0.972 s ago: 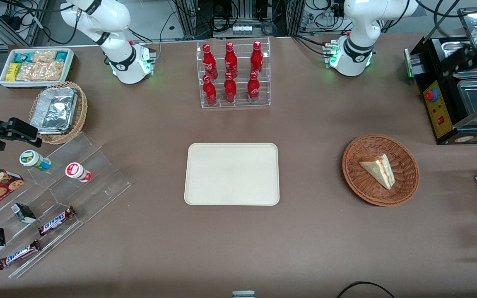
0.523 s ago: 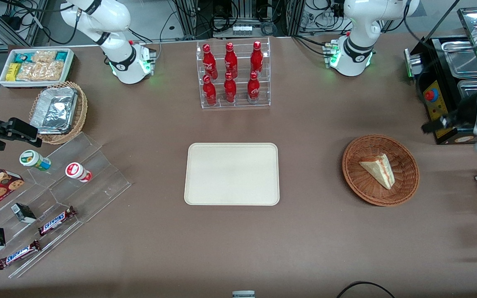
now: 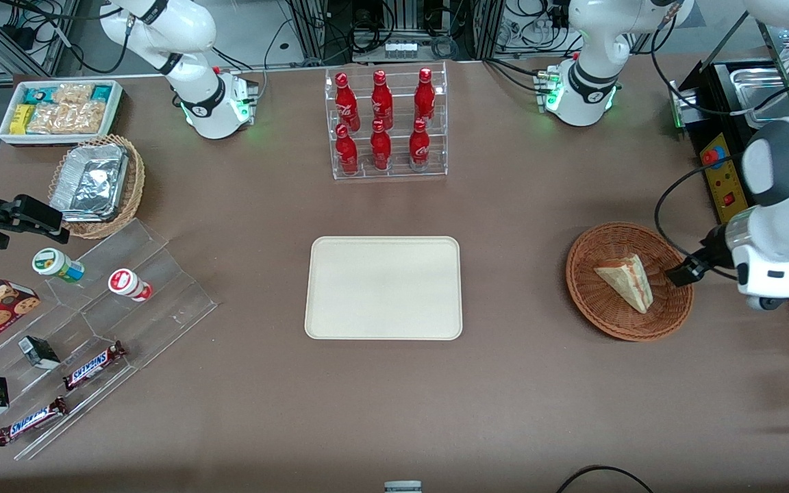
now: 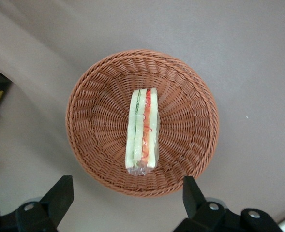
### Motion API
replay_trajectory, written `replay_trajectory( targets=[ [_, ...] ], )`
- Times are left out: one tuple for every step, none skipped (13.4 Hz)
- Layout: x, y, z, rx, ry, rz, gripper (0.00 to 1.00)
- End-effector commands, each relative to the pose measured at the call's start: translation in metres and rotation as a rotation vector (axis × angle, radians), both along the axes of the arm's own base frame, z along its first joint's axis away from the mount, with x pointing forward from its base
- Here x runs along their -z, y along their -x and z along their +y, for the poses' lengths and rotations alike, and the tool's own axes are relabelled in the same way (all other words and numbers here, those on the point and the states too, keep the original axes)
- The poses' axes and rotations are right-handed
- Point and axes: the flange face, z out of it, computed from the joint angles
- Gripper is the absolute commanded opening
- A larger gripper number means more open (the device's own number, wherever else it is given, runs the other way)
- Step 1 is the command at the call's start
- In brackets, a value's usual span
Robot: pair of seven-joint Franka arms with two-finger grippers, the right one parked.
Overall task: Place sandwich from basket to tray
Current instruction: 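Lower the left gripper around the wrapped sandwich and close it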
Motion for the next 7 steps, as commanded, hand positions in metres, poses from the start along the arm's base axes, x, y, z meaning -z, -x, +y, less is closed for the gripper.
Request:
replay_trajectory(
  targets=[
    [0.031,0.005,0.0,-0.078,-0.009,-0.022,1.0],
    [0.048,0.009,-0.001,-0.09,-0.01,-0.035,1.0],
    [0.066,0.017,-0.002,-0.105,-0.014,-0.055,1.0],
    [0.083,0.025,-0.003,-0.118,-0.017,-0.075,1.0],
    [0.098,0.033,-0.004,-0.128,-0.017,-0.089,1.0],
    [0.111,0.039,-0.007,-0.139,-0.017,-0.105,1.0],
    [0.119,0.044,-0.01,-0.152,-0.016,-0.122,1.0]
  ],
)
